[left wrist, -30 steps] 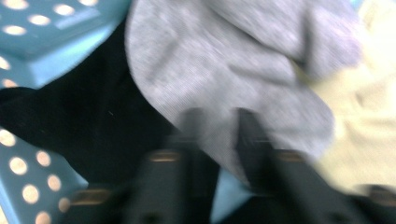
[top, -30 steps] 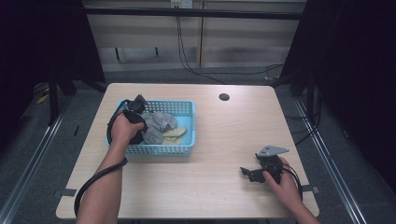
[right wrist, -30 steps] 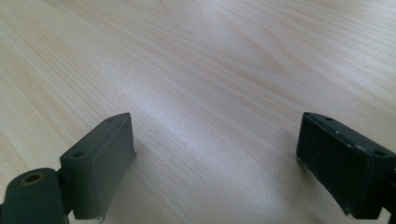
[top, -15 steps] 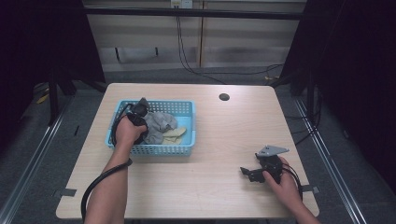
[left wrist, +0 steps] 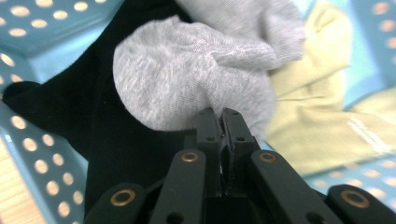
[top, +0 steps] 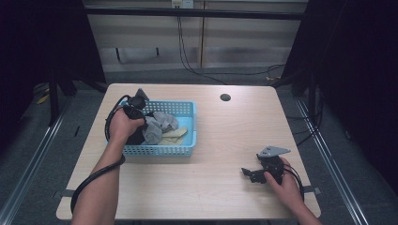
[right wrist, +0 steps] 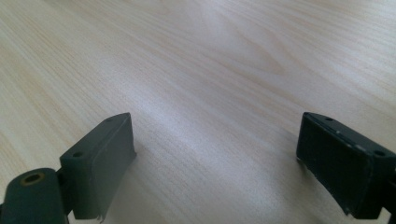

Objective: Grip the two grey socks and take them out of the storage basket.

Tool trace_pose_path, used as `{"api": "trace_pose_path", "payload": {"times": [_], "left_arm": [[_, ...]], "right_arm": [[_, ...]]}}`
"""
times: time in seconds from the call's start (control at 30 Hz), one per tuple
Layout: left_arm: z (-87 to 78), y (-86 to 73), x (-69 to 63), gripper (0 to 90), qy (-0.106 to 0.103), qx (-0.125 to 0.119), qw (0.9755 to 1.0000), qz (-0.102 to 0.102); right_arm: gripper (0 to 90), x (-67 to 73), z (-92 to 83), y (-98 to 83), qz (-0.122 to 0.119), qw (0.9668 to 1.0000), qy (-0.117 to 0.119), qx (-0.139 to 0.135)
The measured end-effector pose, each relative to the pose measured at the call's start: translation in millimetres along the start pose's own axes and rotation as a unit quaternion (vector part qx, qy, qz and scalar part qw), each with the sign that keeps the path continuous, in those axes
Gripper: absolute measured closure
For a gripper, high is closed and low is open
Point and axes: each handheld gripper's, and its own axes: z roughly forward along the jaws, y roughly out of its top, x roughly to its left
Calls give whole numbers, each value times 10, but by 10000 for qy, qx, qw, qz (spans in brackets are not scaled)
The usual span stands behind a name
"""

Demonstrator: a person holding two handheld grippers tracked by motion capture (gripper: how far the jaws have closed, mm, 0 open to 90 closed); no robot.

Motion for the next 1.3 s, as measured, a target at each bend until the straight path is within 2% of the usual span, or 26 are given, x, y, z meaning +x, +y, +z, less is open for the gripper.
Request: {"api": "trace_pose_path", "payload": {"times": [0.13, 0.23, 0.47, 0.7, 0.97, 1.0, 1.1, 1.13, 1.3], "left_arm": [[-195, 14, -51, 870, -57, -6, 9998, 181], [-260, 12, -84, 870, -90, 4, 9997, 235], [-526, 21, -228, 870, -206, 115, 9980, 588], [-677, 28, -361, 870, -327, 73, 9966, 755], [-796, -2, -524, 869, -484, 68, 9933, 1047], [-816, -24, -580, 868, -545, 63, 9922, 1123], [-846, -42, -636, 869, -589, 73, 9908, 1220], [-881, -59, -697, 868, -598, 97, 9895, 1315], [-955, -97, -800, 868, -610, 97, 9870, 1482]], "right_arm": [[107, 2, 1, 1, 18, 10000, -2, -6], [107, 3, 1, 0, 22, 10000, -1, -6], [107, 0, 1, 1, 1, 10000, -11, -17], [107, 0, 1, 1, 1, 10000, -11, -17], [107, 0, 1, 1, 1, 10000, -11, -16], [107, 0, 1, 1, 2, 10000, -10, -17], [107, 0, 1, 1, 1, 10000, -10, -17], [107, 0, 1, 1, 1, 10000, -10, -16], [107, 0, 1, 1, 1, 10000, -11, -17]]}}
